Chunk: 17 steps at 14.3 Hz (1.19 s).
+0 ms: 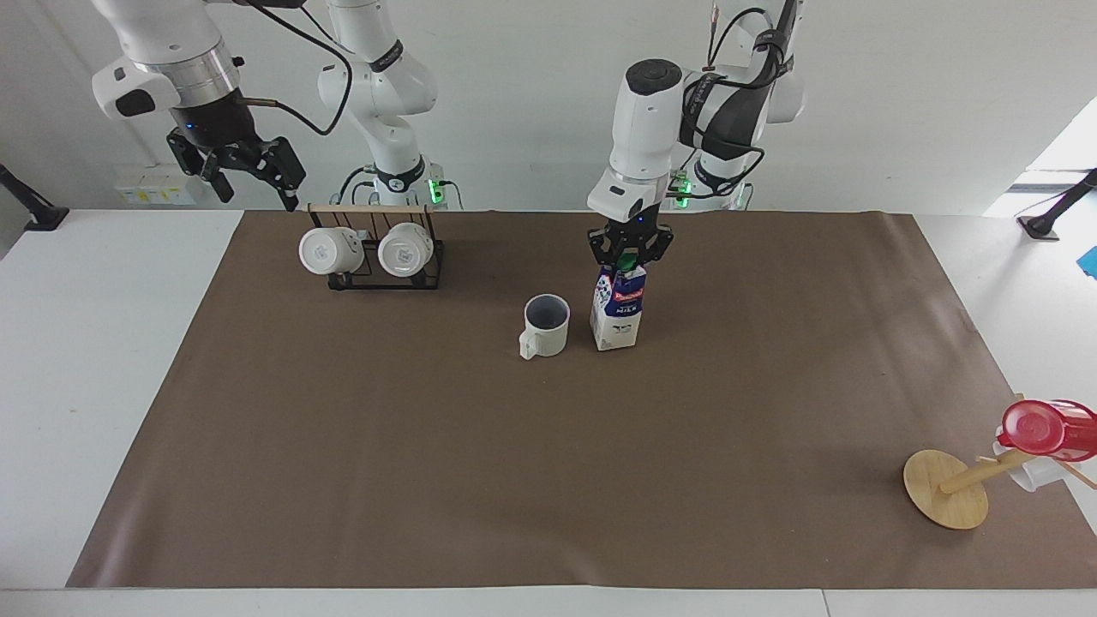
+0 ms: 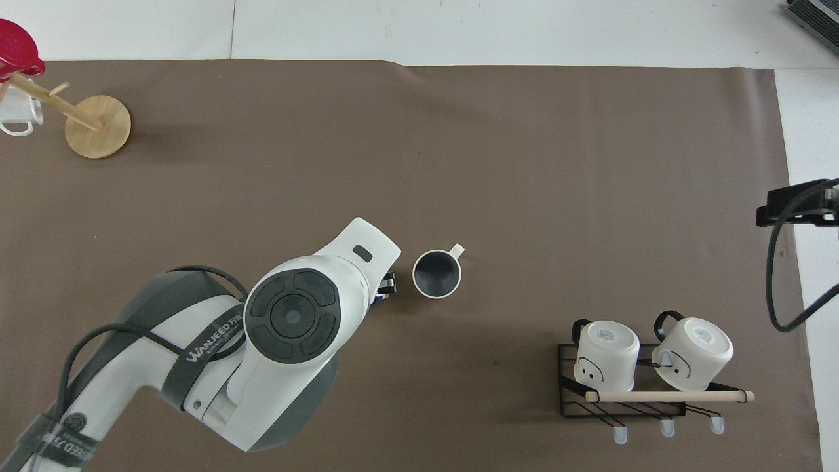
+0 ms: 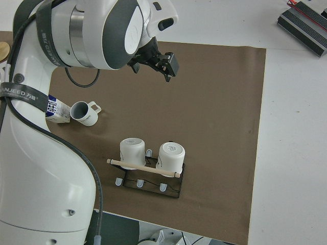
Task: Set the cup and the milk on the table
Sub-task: 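Lower the milk carton onto the table beside the black mug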
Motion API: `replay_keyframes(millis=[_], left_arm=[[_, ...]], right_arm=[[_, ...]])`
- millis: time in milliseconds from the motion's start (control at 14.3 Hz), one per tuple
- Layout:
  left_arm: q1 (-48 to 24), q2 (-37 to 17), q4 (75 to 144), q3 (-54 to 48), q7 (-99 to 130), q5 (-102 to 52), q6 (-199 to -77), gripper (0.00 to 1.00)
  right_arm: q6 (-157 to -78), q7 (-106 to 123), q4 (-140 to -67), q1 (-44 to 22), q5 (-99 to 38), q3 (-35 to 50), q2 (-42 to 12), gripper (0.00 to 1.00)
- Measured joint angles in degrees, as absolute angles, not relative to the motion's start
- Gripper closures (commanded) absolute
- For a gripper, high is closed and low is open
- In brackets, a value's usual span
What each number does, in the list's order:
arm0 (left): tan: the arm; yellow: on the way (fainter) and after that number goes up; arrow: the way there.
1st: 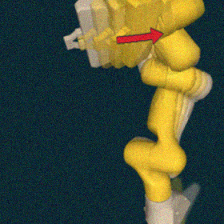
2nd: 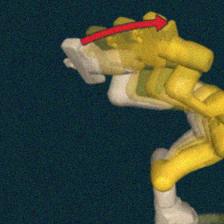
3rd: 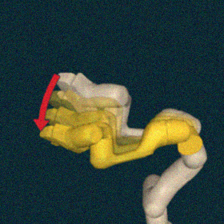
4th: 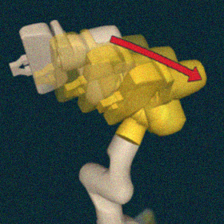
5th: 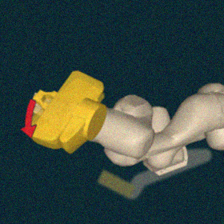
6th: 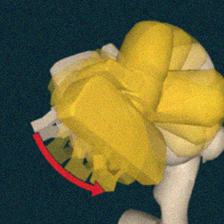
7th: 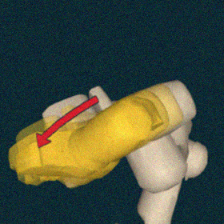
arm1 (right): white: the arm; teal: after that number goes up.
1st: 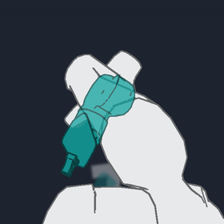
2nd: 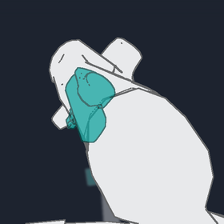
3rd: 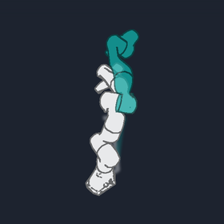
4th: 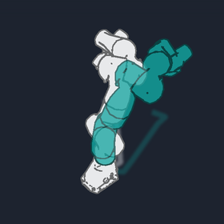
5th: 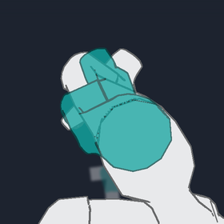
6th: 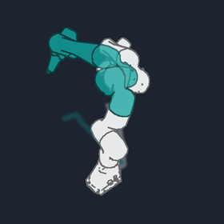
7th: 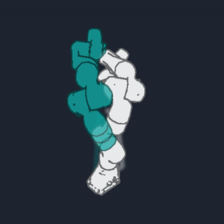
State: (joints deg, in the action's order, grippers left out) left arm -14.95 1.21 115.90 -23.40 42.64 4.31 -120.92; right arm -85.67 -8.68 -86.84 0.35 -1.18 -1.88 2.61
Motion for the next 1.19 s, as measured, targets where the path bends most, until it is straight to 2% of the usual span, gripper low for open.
replay_keyframes(millis=[350, 420, 490, 560, 700, 1190], left_arm=[[-15.0, 0.9, 115.9, -23.4, 42.6, 4.3, -120.9, 0.58], [-15.1, 0.8, 115.9, -23.4, 42.6, 4.3, -120.9, 0.55], [-15.3, 0.8, 115.9, -23.4, 42.6, 4.4, -120.9, 0.40], [-15.4, 0.8, 115.9, -23.4, 42.7, 4.4, -120.9, 0.18], [-15.5, 0.8, 115.9, -23.4, 42.7, 4.4, -120.9, 0.00], [-15.5, 0.8, 115.8, -23.4, 42.7, 4.4, -120.8, 0.00]], right_arm=[[-85.9, -10.8, -86.9, 0.4, -2.0, -2.0, 2.6, 0.00], [-85.9, -11.0, -86.9, 0.4, -2.0, -2.0, 2.6, 0.00], [-85.9, -11.0, -86.9, 0.4, -2.0, -2.0, 2.6, 0.00], [-85.9, -11.0, -86.9, 0.4, -2.0, -2.0, 2.6, 0.00], [-85.9, -11.0, -86.9, 0.4, -2.1, -2.0, 2.6, 0.00], [-85.9, -11.0, -86.9, 0.4, -2.2, -2.0, 2.6, 0.00]])
